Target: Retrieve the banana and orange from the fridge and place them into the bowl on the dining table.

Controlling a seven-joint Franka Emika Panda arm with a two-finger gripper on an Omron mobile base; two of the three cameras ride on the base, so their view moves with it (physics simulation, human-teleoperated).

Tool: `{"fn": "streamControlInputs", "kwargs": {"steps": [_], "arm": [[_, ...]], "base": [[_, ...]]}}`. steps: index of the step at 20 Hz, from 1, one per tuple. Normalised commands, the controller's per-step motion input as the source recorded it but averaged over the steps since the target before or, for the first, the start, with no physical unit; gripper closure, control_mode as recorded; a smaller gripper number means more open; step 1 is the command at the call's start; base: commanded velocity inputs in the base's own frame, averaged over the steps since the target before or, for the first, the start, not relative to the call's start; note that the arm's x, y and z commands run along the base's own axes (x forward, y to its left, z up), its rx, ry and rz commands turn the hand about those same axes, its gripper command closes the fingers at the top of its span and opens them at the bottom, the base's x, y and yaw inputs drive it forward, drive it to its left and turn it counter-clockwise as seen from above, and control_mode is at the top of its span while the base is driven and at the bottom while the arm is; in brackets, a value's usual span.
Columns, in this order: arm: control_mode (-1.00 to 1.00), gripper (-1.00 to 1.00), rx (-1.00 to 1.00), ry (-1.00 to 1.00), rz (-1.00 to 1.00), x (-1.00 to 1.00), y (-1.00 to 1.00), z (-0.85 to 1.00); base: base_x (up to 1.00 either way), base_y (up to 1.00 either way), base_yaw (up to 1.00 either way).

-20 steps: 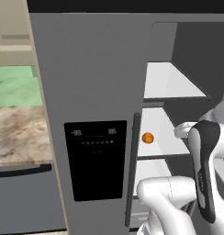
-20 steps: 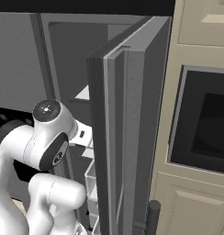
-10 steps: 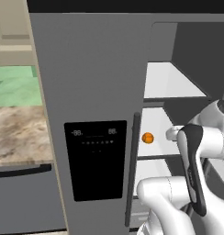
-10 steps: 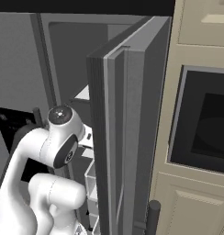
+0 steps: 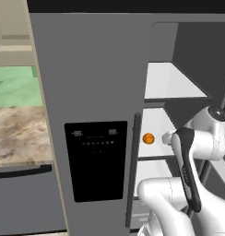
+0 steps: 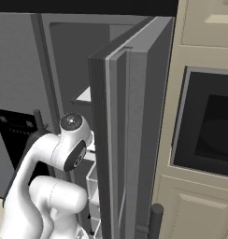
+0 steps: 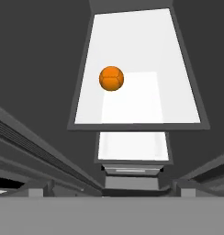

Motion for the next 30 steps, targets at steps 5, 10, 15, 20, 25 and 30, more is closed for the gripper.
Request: {"fn": "streamControlInputs", "kwargs": {"steps": [5,10,15,20,25,30], "arm": [[-1.00,-1.00,0.00,0.00,0.02,0.29,0.00,-0.10],[-1.00,-1.00,0.00,0.00,0.04,0.31,0.00,-0.12],[-1.00,-1.00,0.00,0.00,0.06,0.32,0.00,-0.14],[-1.00,-1.00,0.00,0.00,0.06,0.30,0.00,-0.17],[-1.00,-1.00,0.00,0.00,0.06,0.32,0.00,-0.19],[-1.00,-1.00,0.00,0.00,0.07,0.35,0.00,-0.19]], "base": [[0.00,0.00,0.00],[0.00,0.00,0.00],[0.00,0.00,0.00],[0.00,0.00,0.00],[0.00,0.00,0.00],[0.00,0.00,0.00]]}}
